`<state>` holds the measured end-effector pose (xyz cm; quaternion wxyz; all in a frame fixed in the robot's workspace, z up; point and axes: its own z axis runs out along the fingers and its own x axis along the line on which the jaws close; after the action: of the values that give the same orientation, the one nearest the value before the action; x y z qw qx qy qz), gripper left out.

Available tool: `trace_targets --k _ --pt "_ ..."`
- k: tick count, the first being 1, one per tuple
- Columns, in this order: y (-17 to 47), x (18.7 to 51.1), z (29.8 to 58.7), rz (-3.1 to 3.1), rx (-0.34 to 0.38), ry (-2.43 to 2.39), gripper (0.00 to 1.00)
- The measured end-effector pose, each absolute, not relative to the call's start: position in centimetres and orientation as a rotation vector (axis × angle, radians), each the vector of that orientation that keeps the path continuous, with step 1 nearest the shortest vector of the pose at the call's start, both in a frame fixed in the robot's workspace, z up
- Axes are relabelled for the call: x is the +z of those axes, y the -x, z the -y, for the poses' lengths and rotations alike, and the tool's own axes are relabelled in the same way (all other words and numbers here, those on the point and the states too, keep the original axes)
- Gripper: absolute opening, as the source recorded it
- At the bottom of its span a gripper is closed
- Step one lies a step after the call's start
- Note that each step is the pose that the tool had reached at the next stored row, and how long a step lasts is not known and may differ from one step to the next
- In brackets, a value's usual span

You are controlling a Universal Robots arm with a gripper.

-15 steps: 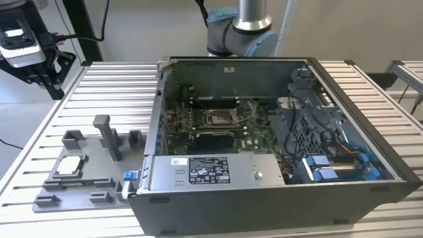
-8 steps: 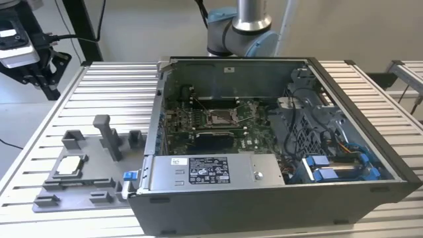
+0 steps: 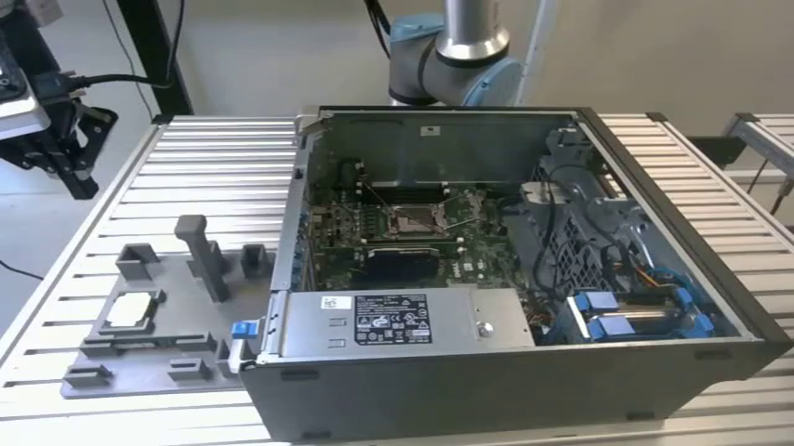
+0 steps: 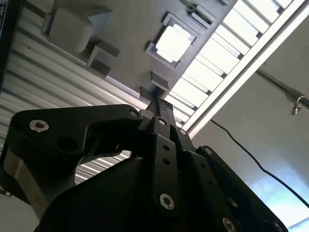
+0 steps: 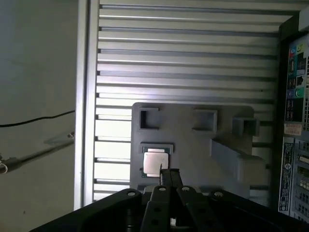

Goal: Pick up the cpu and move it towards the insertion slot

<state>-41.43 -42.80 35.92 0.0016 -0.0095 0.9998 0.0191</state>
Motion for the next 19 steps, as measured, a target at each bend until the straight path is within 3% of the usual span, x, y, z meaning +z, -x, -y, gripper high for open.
trace_targets --k 19 --pt "41.42 35.92 42.81 -3.138 0.053 0.03 0.0"
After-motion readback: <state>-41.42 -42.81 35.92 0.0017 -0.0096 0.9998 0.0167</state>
